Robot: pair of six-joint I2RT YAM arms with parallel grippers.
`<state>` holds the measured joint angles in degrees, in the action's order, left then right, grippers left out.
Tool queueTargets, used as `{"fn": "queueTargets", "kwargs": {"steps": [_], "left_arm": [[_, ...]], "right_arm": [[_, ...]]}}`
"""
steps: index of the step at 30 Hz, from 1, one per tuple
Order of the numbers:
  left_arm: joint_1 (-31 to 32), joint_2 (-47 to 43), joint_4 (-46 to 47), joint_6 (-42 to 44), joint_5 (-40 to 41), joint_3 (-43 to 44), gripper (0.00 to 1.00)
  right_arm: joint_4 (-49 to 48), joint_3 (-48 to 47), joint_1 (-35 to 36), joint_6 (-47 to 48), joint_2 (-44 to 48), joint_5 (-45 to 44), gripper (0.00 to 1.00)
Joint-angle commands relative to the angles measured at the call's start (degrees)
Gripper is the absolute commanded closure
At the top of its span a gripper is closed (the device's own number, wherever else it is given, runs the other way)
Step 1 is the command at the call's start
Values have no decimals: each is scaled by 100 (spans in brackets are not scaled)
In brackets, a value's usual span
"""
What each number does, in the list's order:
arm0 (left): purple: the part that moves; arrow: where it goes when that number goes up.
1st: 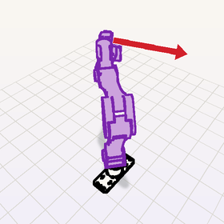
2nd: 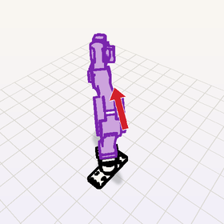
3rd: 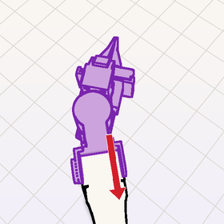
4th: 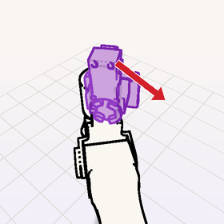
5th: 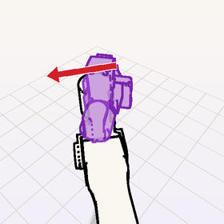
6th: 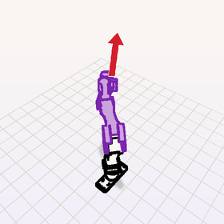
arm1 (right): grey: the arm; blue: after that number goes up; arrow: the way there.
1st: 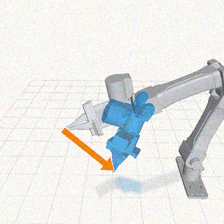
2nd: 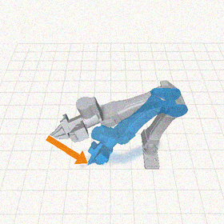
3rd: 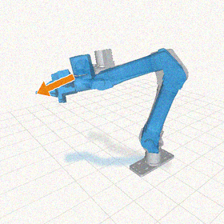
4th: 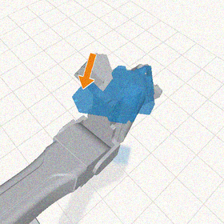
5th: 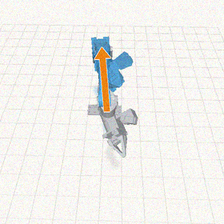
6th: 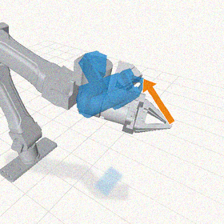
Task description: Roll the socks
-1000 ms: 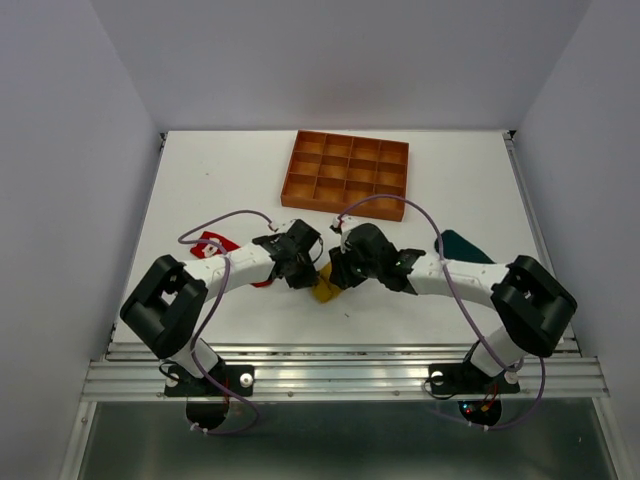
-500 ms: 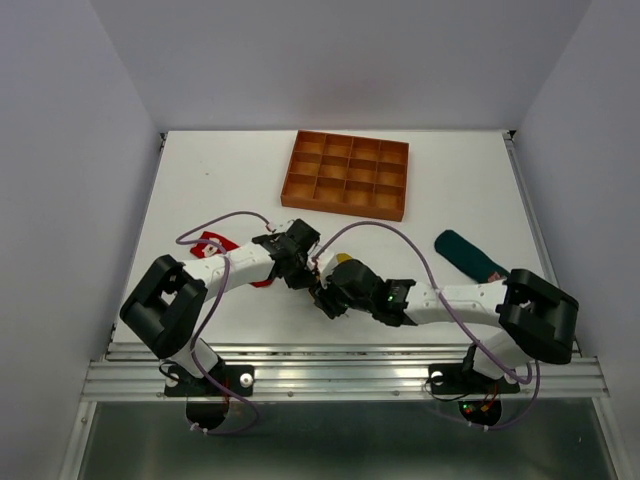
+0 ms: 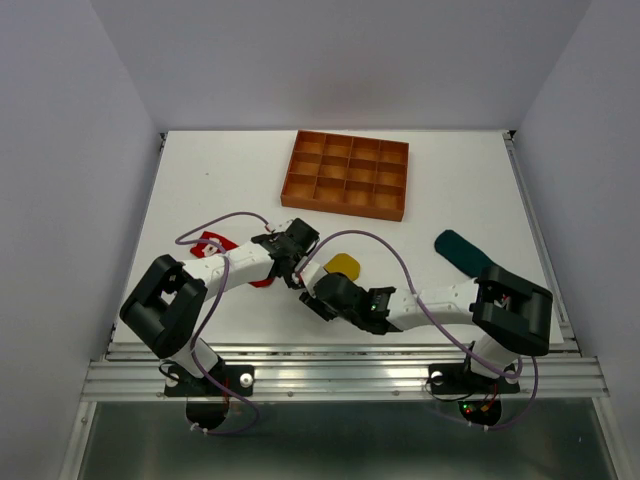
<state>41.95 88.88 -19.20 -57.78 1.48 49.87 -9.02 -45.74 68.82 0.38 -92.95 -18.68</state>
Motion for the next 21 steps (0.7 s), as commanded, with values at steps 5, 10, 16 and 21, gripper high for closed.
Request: {"fn": "queueTargets", "kwargs": {"steps": [5, 10, 16, 21], "left_arm": [[23, 50, -558, 21, 90, -118, 100], [23, 33, -550, 12, 20, -100, 100], [23, 15, -558, -32, -7, -74, 100], [23, -20, -593, -32, -51, -56, 100]], "right_arm": [[-74, -322, 290, 313, -329, -1383, 51], [-74, -366, 343, 392, -478, -1227, 50], [58, -533, 536, 428, -865, -1322, 50], [93, -559, 536, 200, -953, -1560, 73]]}}
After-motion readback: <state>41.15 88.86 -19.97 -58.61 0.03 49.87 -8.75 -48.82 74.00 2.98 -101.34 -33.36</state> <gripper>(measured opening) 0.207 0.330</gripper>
